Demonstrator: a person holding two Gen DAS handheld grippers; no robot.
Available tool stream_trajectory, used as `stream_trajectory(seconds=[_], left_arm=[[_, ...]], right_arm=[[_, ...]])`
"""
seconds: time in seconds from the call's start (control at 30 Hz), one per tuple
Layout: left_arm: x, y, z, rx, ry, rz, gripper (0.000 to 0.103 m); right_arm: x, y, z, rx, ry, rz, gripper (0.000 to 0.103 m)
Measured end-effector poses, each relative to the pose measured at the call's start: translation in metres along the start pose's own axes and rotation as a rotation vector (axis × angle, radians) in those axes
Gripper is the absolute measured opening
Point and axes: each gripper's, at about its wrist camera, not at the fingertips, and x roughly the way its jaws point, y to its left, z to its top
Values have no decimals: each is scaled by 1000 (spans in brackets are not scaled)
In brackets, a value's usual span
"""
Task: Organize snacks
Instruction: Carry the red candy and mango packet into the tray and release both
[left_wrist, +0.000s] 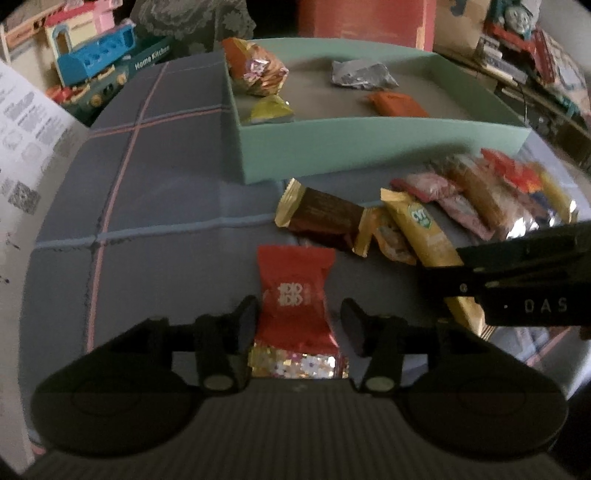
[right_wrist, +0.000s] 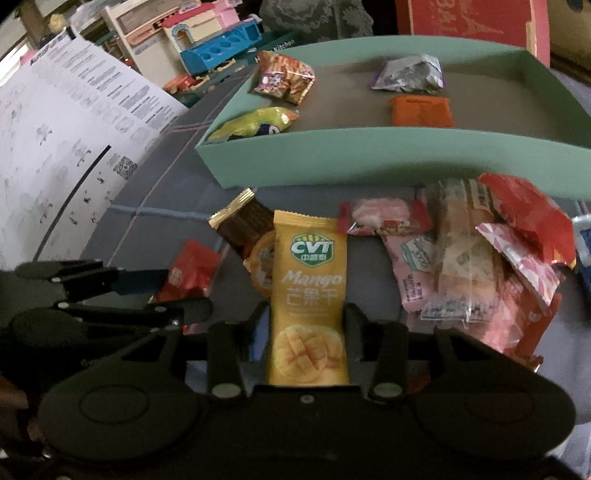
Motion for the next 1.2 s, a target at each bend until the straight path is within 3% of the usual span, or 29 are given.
stream_trajectory(seconds=[0.13,0.33,0.73,0.93,1.2], left_arm=[[-2,0,0,-16,-8,9,33],[-16,8,-5,-84,-6,-18,30],[-58,9,19,-116,-105,-58,30],[-63,7,51,-102,-141,-62,30],[-39,-1,127,-76,-168,-67,30]], right_arm=[[-1,4,-1,-26,-7,-24,35],[-16,-8,-2,67,-1,47,34],[-57,-17,14,144,-81,129,34],[-73,-33,37,161,-139,113,34],[-85,-79,92,180,-218,15,34]])
